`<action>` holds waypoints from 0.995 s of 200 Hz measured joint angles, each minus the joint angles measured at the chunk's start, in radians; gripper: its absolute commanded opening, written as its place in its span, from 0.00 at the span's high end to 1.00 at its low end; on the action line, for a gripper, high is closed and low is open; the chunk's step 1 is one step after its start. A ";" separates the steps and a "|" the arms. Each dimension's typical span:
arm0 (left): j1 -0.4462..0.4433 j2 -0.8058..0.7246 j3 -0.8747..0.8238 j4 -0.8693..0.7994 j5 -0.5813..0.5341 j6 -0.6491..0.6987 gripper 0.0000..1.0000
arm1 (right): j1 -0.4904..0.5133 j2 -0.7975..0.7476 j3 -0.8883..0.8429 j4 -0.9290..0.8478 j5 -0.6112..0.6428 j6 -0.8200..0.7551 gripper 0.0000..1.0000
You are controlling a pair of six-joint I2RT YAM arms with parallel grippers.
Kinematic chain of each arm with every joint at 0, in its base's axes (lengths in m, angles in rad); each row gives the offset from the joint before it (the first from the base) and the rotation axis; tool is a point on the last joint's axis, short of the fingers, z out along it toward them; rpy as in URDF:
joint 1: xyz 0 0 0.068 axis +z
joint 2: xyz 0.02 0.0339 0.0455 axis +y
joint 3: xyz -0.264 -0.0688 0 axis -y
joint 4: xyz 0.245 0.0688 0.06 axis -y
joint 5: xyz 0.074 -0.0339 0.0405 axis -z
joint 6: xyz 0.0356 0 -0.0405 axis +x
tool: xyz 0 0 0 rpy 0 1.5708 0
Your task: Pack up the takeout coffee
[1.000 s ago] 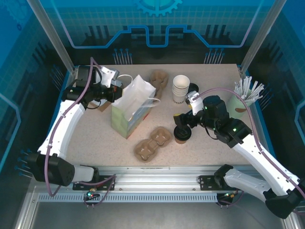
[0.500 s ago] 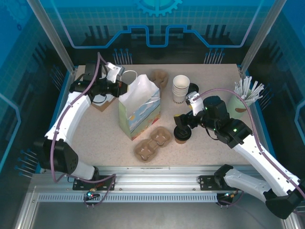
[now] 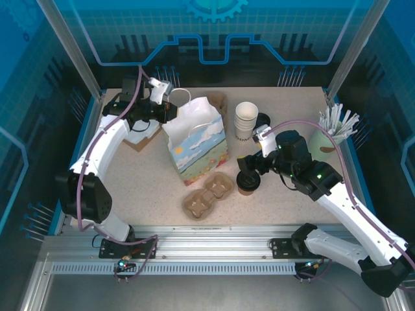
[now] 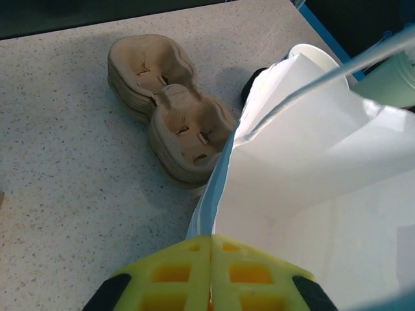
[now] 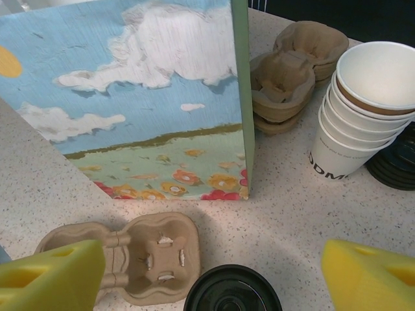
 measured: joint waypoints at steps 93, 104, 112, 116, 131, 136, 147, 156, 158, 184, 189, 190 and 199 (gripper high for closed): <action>-0.003 0.001 0.034 -0.035 -0.044 0.048 0.87 | 0.000 0.041 0.000 0.000 0.000 0.000 0.12; -0.004 0.001 0.034 -0.034 -0.043 0.048 0.82 | 0.000 0.042 0.000 0.000 0.000 0.000 0.12; -0.005 0.000 0.034 -0.034 -0.043 0.042 0.77 | 0.000 0.042 0.000 0.000 0.000 0.000 0.12; -0.005 0.000 0.033 -0.034 -0.043 0.036 0.75 | 0.000 0.042 0.000 0.000 0.000 0.000 0.12; -0.006 -0.005 0.028 -0.032 -0.043 0.028 0.63 | 0.000 0.042 0.000 0.000 0.000 0.000 0.12; -0.006 -0.009 0.026 -0.032 -0.043 0.019 0.60 | 0.000 0.042 0.000 0.000 0.000 0.000 0.12; -0.006 -0.019 0.024 -0.033 -0.043 0.011 0.54 | 0.000 0.042 0.000 0.000 0.000 0.000 0.12; -0.006 -0.031 0.024 -0.035 -0.043 0.000 0.49 | 0.000 0.042 0.000 0.000 0.000 0.000 0.12; -0.006 -0.035 0.024 -0.035 -0.043 0.004 0.48 | 0.000 0.042 0.000 0.000 0.000 0.000 0.12; -0.008 -0.089 0.025 -0.047 -0.054 -0.017 0.41 | 0.000 0.042 0.000 -0.001 0.000 0.000 0.12; -0.008 -0.101 0.024 -0.053 -0.063 -0.026 0.41 | 0.000 0.042 0.000 -0.001 0.000 0.000 0.12; -0.008 -0.105 0.024 -0.055 -0.066 -0.027 0.40 | 0.000 0.042 0.000 -0.001 0.000 0.000 0.12; -0.008 -0.137 0.018 -0.056 -0.089 -0.042 0.39 | 0.000 0.042 0.000 -0.001 0.000 0.001 0.12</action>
